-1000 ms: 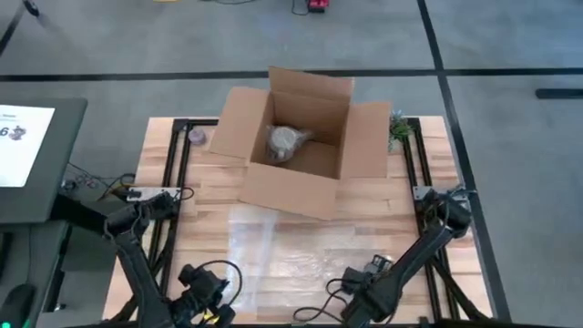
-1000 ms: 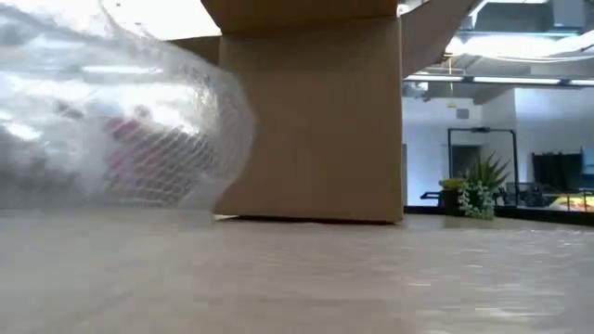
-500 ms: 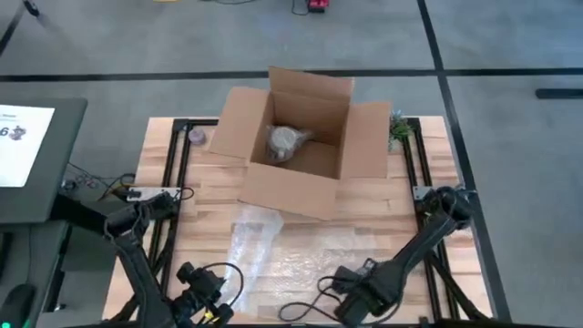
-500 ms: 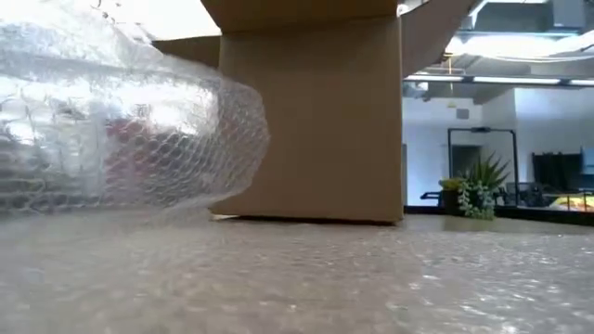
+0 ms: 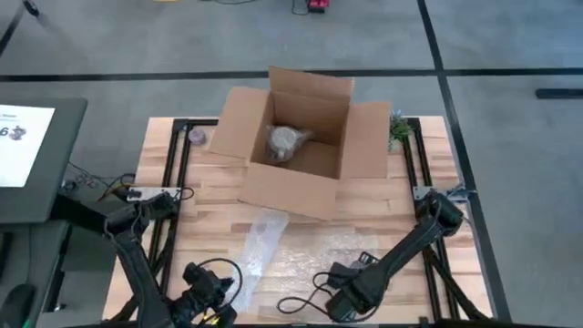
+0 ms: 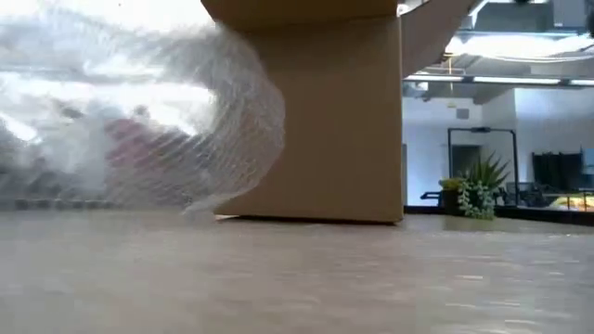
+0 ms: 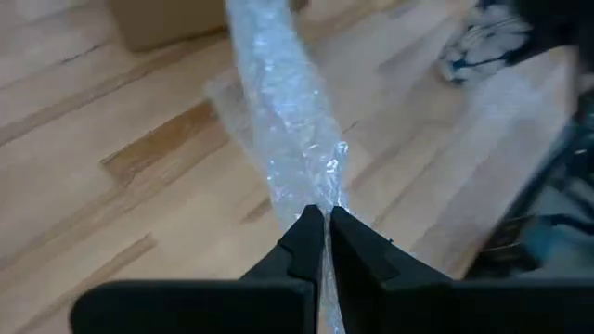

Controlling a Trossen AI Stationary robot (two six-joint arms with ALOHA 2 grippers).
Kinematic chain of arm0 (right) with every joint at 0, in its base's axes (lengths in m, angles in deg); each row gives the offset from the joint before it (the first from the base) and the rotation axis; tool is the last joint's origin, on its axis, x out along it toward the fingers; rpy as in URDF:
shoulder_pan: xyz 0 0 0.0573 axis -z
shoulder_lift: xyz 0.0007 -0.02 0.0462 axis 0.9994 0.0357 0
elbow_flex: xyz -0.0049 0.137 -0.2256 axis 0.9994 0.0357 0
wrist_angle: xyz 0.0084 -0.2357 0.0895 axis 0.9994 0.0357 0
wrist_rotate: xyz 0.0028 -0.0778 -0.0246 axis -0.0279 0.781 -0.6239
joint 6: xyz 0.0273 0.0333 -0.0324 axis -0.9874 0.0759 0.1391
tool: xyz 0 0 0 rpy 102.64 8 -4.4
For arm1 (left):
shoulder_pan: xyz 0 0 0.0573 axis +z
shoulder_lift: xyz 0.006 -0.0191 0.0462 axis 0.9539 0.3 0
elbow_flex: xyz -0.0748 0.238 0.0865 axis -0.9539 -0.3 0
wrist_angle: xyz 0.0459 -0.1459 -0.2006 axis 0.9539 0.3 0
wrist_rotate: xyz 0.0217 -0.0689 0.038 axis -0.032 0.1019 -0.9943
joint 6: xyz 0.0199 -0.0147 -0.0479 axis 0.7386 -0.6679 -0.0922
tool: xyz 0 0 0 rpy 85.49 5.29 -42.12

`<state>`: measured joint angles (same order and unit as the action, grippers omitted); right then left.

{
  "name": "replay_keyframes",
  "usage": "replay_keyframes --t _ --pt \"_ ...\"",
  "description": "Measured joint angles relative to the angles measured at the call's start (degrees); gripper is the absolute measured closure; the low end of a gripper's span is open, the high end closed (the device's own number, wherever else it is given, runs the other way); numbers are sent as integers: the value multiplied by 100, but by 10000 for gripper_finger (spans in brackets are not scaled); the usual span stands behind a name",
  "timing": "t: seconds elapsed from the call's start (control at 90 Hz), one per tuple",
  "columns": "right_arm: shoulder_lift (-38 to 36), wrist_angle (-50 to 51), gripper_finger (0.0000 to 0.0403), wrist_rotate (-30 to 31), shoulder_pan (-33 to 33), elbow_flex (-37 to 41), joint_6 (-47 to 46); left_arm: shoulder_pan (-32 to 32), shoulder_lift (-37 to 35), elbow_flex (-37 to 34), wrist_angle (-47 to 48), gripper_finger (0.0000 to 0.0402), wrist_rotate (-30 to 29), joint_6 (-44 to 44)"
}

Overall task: Wrap mug
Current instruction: Prepare the transparent bubble wrap

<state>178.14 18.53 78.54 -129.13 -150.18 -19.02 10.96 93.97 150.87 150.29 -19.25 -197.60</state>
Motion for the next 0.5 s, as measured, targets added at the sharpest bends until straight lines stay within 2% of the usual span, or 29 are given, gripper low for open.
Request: replay_keyframes --t 0.111,0.233,0.4,0.5 --pt "0 627 394 15 -83 19 32 0 -1 20 6 402 403 708" --pt "-9 801 394 13 -80 17 33 -20 0 -71 3 402 959 1172" --pt "-65 775 394 59 -80 -392 -147 -82 43 -316 14 402 1215 671" --pt "-79 213 394 256 -80 -656 -127 -108 43 -358 -2 402 1134 324"
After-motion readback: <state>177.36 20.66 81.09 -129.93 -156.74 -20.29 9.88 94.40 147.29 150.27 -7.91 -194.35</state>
